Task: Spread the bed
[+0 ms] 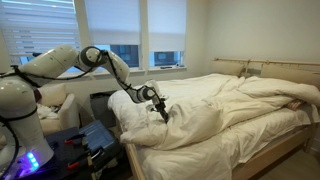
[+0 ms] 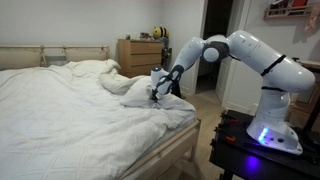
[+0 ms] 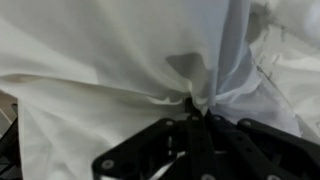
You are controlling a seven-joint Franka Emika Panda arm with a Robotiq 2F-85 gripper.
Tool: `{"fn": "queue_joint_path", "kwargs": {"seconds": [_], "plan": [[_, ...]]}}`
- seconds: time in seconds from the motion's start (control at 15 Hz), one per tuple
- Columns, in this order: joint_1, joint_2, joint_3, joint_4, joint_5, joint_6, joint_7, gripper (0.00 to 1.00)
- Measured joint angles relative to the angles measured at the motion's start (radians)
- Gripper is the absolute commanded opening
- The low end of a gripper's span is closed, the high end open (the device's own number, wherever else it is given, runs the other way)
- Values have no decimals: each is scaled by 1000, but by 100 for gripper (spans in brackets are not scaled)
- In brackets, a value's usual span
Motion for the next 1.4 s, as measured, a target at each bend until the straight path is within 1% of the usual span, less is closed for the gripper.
{"fn": "queue_joint_path", "kwargs": {"seconds": [0.33,0.53,0.8,1.0,1.4], "plan": [[-16,-20,-34,-1,24,10,53,1],[-65,-61,-50,-11,48,19,55,1],[-170,-130,-50,-25,60,43,43,1],[-257,-182,-35,-42,89,71,-10,1],[-454,-262,58,-86,175,79,-187,1]]}}
